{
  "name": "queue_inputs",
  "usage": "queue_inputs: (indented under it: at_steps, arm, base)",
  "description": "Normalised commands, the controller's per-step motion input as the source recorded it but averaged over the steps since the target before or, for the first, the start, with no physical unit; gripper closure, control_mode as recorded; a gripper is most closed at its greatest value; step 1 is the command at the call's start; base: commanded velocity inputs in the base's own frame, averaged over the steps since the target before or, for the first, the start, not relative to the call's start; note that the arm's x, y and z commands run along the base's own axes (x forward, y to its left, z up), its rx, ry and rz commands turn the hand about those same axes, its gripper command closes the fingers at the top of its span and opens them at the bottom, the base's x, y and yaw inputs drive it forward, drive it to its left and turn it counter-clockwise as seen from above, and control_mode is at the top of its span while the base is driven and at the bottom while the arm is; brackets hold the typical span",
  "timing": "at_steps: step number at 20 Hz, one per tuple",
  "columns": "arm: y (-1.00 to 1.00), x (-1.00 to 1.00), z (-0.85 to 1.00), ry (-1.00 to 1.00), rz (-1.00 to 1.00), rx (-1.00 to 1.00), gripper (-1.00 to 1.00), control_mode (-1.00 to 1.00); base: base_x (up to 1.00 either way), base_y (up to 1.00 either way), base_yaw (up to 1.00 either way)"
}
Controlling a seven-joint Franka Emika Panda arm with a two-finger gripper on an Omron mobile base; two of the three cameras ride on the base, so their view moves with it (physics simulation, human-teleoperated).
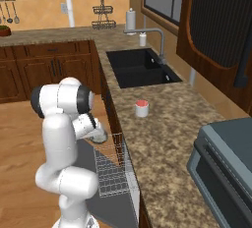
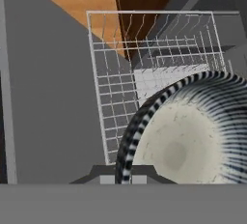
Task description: Pick up the cup and bowl from the counter, place them in the dishwasher, and close the dishwasher door.
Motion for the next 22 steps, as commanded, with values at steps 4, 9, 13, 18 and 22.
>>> queue_inputs:
  at_steps: [4, 9, 13, 18, 22]
  arm:
    - [0.00, 0.47, -0.81, 0.00, -0.04, -0.12, 1.00, -1.00]
    - [-0.02, 0.39, -0.55, 0.00, -0.06, -0.05, 1.00, -1.00]
    - [-0.11, 0.52, -0.33, 0.00, -0.07, 0.00, 1.00, -1.00]
    - [-0.15, 0.65, -0.14, 0.01, -0.08, 0.00, 1.00, -1.00]
    - [-0.11, 0.66, -0.15, 0.01, -0.06, 0.00, 1.00, -1.00]
  base:
    - [0.00, 0.00, 0.00]
    - [0.00, 0.00, 0.00]
    - [0.00, 0.00, 0.00]
    - [0.00, 0.00, 0.00]
    - [0.00, 0.00, 0.00]
